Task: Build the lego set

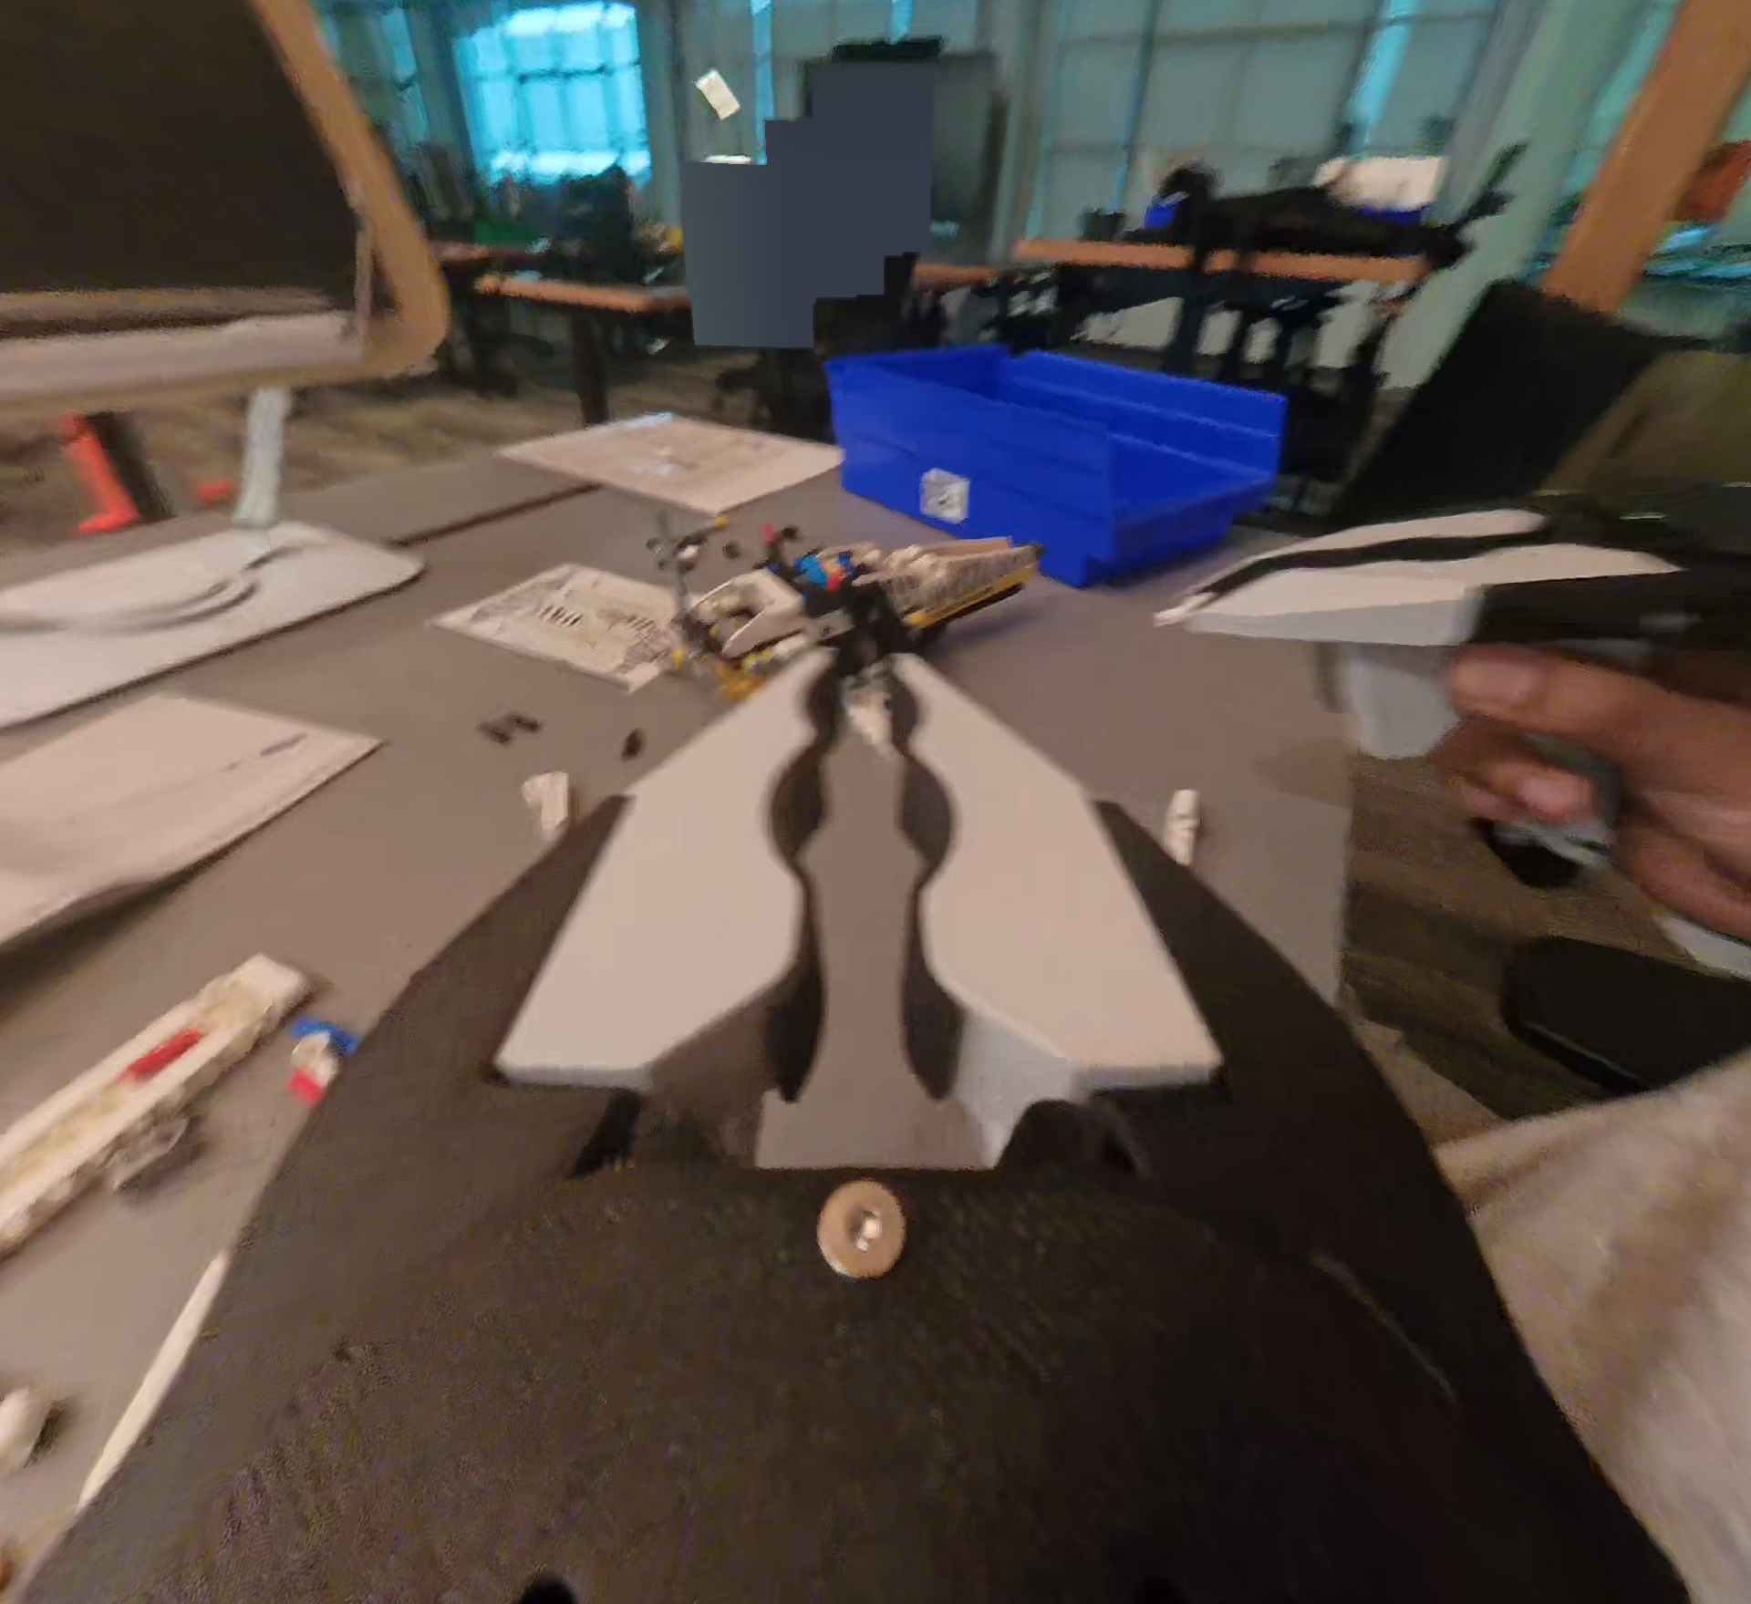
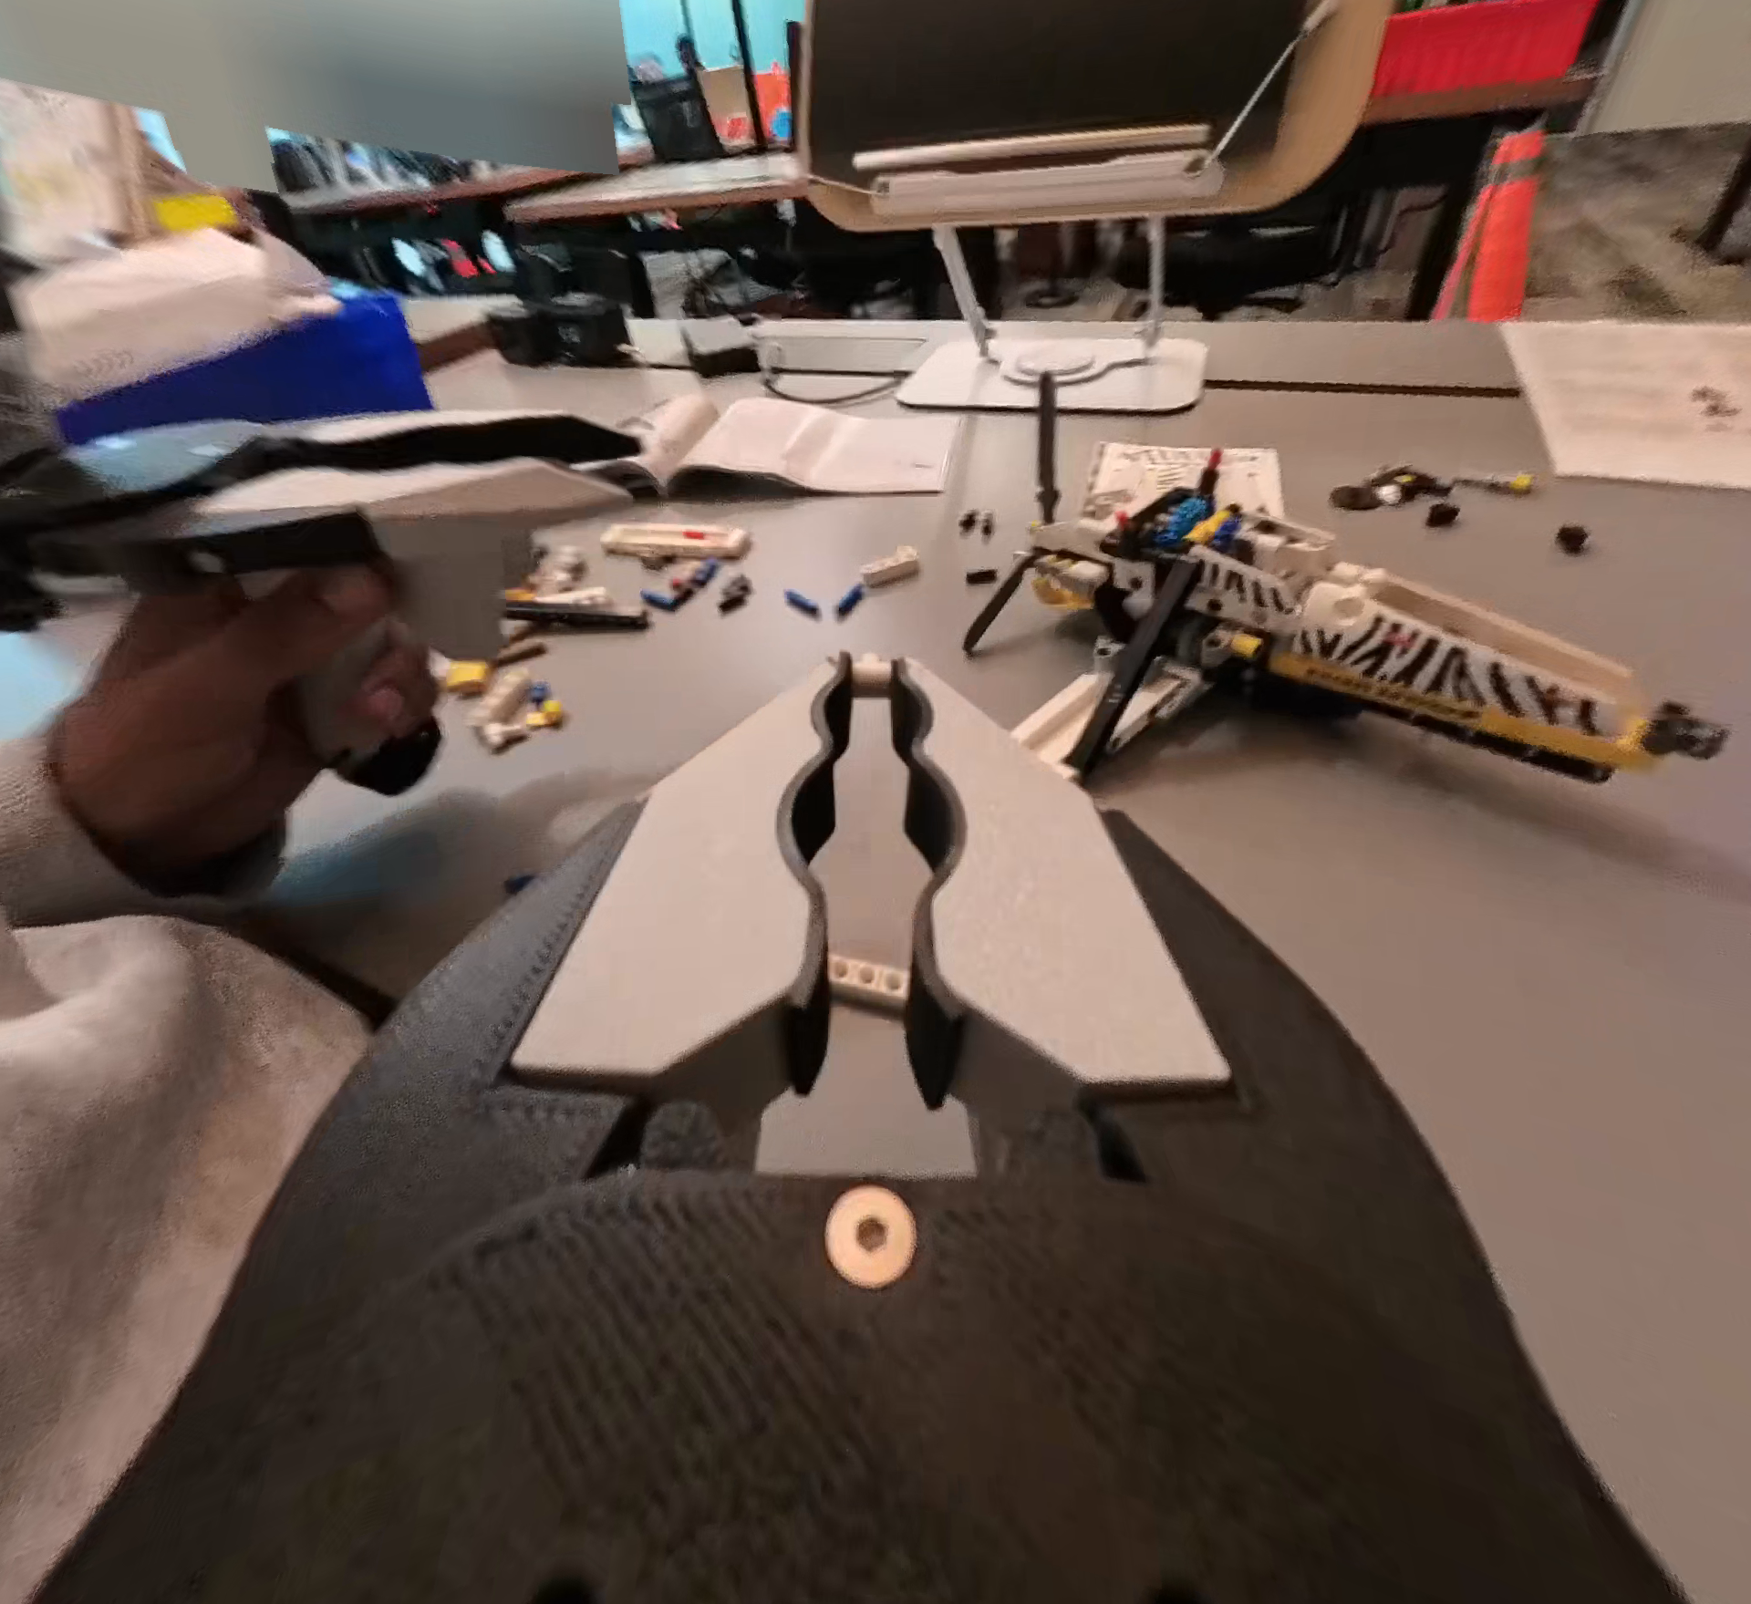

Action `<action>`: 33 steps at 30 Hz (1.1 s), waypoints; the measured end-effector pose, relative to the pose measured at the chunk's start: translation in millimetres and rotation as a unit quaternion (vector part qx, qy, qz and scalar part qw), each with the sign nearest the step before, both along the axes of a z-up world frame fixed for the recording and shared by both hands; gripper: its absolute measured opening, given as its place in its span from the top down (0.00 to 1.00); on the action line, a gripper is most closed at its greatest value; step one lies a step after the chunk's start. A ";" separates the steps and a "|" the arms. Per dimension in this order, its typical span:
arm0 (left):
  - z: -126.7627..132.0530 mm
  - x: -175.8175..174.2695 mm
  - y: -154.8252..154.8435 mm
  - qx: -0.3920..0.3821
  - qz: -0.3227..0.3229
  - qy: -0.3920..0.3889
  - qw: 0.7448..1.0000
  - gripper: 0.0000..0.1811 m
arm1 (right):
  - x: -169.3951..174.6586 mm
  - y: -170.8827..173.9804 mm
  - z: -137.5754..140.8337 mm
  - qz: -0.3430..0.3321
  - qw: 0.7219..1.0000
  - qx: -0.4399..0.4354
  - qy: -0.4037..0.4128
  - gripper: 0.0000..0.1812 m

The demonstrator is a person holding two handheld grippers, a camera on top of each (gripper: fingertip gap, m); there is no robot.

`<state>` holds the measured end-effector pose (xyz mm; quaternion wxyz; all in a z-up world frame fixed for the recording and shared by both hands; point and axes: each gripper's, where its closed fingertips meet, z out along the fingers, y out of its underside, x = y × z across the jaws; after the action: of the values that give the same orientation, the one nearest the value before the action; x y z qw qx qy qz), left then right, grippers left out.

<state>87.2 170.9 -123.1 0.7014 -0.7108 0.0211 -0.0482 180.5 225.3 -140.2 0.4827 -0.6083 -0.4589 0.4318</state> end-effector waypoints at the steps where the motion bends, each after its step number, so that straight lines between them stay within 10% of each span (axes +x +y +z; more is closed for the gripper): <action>1: 11.1 9.4 -7.7 0.031 -0.041 -0.001 0.999 1.00 | -5.3 2.1 -2.0 -0.007 1.000 0.013 -0.019 0.97; 11: 49.6 -11.3 -22.1 0.164 0.013 0.014 0.986 1.00 | -42.0 -12.2 -6.2 -0.011 0.988 0.125 -0.092 0.97; 18: 4.1 -18.9 11.5 -0.020 -0.003 -0.137 0.990 1.00 | -43.1 -11.6 -0.4 -0.022 0.991 0.097 -0.086 0.97; 23: -33.0 -5.3 30.2 -0.136 -0.028 -0.107 0.985 1.00 | -31.4 -6.4 -7.4 -0.057 0.982 0.084 -0.158 0.97; 28: -90.0 41.5 16.2 -0.284 -0.154 -0.065 0.944 1.00 | -8.8 -14.6 -47.3 -0.072 0.955 -0.040 -0.285 0.97; 33: -89.2 74.9 7.7 -0.304 -0.284 -0.090 0.905 0.92 | 4.1 -35.0 -77.1 -0.075 0.914 -0.137 -0.375 0.96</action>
<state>162.1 178.6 -212.3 0.4065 -0.8463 0.1433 -0.3131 184.6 190.2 -217.3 0.2181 -0.8185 -0.4950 0.1936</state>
